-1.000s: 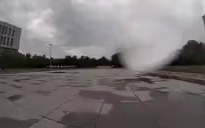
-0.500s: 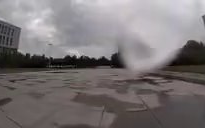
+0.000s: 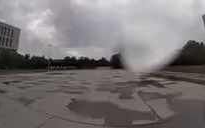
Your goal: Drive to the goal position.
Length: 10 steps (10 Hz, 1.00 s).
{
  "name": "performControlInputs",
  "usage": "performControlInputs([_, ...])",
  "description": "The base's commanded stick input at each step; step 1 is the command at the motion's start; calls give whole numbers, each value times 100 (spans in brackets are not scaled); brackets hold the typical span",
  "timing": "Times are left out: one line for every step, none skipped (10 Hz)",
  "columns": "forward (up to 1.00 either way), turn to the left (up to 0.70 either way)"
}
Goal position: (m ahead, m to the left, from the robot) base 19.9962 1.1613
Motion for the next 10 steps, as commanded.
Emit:
performControlInputs([70, 0])
performControlInputs([70, 0])
performControlInputs([70, 0])
performControlInputs([70, 0])
performControlInputs([70, 0])
performControlInputs([70, 0])
performControlInputs([70, 0])
performControlInputs([70, 0])
performControlInputs([70, 0])
performControlInputs([70, 0])
